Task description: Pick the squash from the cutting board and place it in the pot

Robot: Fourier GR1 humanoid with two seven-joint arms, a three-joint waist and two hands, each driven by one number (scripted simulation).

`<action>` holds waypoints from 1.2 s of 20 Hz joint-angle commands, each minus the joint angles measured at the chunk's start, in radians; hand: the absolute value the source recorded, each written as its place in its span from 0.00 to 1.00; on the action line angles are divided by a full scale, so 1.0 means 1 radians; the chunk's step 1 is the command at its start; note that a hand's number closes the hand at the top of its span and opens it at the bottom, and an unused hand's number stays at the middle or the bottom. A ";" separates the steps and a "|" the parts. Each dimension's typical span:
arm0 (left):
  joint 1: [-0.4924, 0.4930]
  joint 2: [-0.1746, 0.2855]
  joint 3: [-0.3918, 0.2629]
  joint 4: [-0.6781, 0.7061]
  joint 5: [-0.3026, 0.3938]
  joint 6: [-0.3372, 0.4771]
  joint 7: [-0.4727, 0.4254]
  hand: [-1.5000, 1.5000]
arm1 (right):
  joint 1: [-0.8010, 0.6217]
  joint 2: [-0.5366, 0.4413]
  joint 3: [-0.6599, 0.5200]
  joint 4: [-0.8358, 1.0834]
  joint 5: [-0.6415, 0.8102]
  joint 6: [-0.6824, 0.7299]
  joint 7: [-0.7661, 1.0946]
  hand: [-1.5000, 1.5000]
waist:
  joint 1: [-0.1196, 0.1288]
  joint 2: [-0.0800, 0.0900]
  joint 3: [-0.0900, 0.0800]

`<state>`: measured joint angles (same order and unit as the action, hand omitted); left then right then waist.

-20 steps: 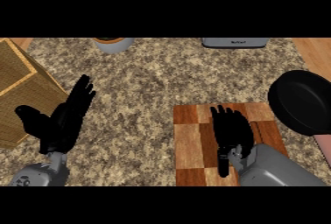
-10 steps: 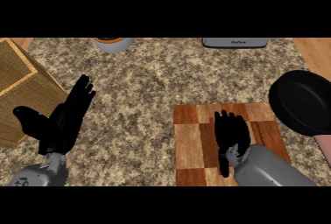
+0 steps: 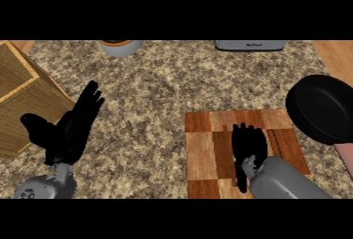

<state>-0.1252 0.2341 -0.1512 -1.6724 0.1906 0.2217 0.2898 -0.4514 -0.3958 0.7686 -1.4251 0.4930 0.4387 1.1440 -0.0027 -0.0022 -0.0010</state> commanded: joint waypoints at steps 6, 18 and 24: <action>0.022 -0.054 -0.030 -0.041 -0.067 0.014 0.010 0.50 | 0.006 0.111 -0.059 0.119 0.134 0.008 -0.057 1.00 | 0.008 0.002 0.001; 0.065 -0.012 0.085 -0.024 -0.021 -0.021 0.007 0.50 | 0.221 -0.261 -0.449 -0.118 0.069 -0.155 -0.411 1.00 | -0.087 -0.019 0.006; 0.054 -0.022 0.087 -0.015 -0.028 -0.017 -0.010 0.50 | 0.418 -0.487 -0.755 -0.046 -0.102 -0.230 -0.768 1.00 | -0.083 -0.007 0.004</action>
<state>-0.0758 0.2123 -0.0631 -1.6902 0.1682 0.2075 0.2890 -0.1468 -0.7436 0.1862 -1.4977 0.4747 0.2611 0.5724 -0.0914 -0.0135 0.0039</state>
